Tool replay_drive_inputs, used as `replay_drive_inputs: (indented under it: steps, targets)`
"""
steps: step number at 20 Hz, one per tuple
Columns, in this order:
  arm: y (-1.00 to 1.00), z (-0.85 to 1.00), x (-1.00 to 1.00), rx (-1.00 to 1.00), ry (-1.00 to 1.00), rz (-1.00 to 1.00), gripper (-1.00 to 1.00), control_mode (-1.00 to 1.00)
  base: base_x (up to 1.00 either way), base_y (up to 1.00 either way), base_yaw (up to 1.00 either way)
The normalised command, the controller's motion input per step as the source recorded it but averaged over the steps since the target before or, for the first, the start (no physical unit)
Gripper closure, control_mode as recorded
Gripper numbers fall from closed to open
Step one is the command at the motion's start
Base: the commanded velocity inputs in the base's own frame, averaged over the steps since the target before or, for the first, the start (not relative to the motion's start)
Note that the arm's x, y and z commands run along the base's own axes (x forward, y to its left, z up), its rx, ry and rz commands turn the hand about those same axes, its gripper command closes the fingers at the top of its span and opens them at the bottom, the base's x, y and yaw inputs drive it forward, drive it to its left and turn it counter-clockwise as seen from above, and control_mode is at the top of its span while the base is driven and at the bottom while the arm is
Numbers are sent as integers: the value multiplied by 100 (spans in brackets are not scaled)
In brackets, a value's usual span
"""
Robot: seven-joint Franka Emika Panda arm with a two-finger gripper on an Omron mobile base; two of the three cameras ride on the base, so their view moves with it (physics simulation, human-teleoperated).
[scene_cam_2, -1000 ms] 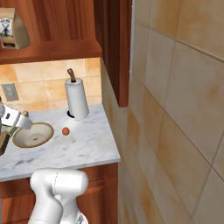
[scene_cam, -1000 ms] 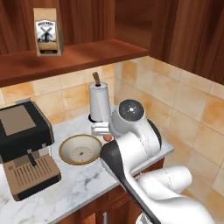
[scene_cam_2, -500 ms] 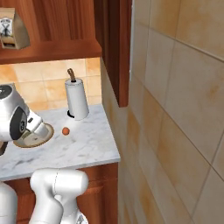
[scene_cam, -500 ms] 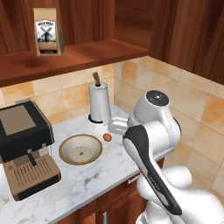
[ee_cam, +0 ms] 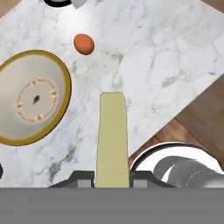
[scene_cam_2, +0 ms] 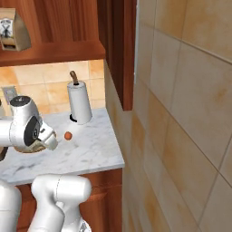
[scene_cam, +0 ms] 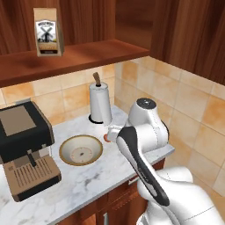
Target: Pick the egg and butter from the fridge and place them by the bowl for mixing.
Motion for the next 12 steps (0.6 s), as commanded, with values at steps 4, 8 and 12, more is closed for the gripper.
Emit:
replay_drive_inputs:
  steps: [4, 8, 12]
  targets:
    - [0, -72, 51, 0, 15, -4, 100, -100, 0, 0, 0]
    - [0, -51, 61, 0, 3, -9, 100, -100, 0, 0, 0]
    - [8, -23, 55, 0, 0, -11, 100, -100, 0, 0, 0]
